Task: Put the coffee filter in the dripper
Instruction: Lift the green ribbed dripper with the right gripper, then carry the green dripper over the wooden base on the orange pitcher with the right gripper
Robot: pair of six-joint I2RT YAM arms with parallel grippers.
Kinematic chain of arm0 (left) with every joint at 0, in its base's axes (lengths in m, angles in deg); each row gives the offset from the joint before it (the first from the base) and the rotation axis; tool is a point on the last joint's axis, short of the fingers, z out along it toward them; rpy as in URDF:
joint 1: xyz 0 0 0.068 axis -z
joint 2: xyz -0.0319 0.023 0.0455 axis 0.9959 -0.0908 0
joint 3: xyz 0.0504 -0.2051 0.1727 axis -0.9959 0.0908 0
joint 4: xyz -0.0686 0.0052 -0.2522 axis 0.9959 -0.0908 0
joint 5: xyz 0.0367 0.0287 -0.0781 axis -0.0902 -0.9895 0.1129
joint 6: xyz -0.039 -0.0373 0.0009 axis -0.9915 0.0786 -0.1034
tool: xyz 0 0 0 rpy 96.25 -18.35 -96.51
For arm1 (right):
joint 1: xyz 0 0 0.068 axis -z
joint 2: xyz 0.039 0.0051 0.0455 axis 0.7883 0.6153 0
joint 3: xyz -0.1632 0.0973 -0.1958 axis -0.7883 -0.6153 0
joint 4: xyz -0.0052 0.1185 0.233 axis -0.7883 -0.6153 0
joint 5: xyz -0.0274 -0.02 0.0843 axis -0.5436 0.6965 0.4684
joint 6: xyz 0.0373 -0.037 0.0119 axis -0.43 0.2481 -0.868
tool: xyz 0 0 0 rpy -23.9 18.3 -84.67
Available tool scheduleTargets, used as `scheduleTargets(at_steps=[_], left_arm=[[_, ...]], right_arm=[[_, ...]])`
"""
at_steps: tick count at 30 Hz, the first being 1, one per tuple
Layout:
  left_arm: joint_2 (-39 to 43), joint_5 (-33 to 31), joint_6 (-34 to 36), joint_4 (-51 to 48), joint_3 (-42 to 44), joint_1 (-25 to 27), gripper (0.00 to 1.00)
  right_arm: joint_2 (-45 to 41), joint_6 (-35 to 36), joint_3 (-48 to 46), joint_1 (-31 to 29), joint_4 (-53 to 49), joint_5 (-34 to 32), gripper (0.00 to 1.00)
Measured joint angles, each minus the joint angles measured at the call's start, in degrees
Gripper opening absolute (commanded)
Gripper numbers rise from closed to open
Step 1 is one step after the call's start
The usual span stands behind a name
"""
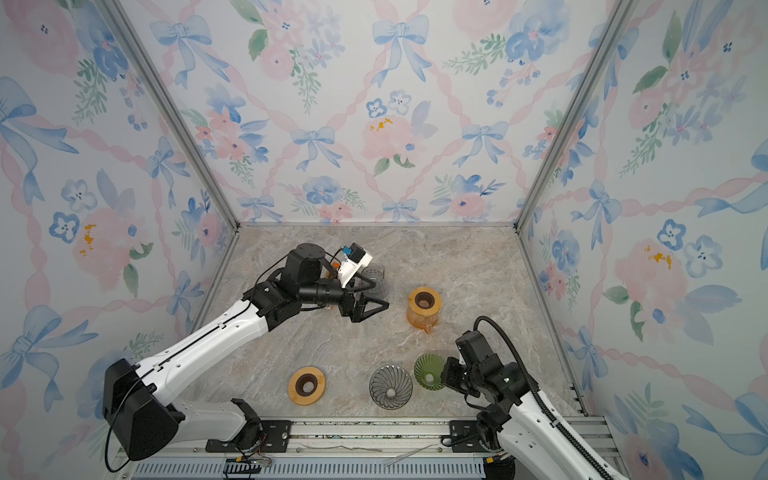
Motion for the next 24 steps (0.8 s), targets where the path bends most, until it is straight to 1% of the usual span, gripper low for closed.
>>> scheduleTargets(at_steps=[5,9,17,24], left_arm=[[0.0,-0.48,-0.02,0.0,0.0,0.0,0.98],[0.02,-1.11,-0.02,0.0,0.02,-0.02,0.98],[0.37,-2.25,-0.02,0.0,0.07,-0.07,0.98],[0.37,-3.37,-0.02,0.0,0.07,-0.13,0.98]], right_arm=[[0.28,-0.61,1.75,0.15,-0.04,-1.97,0.09],[1.2,-0.22,4.92,1.68,-0.09,-2.01,0.09],[5.68,4.11,14.95,10.4,-1.9,1.11,0.09],[13.57,9.2,24.5,15.78,-3.08,3.72,0.09]])
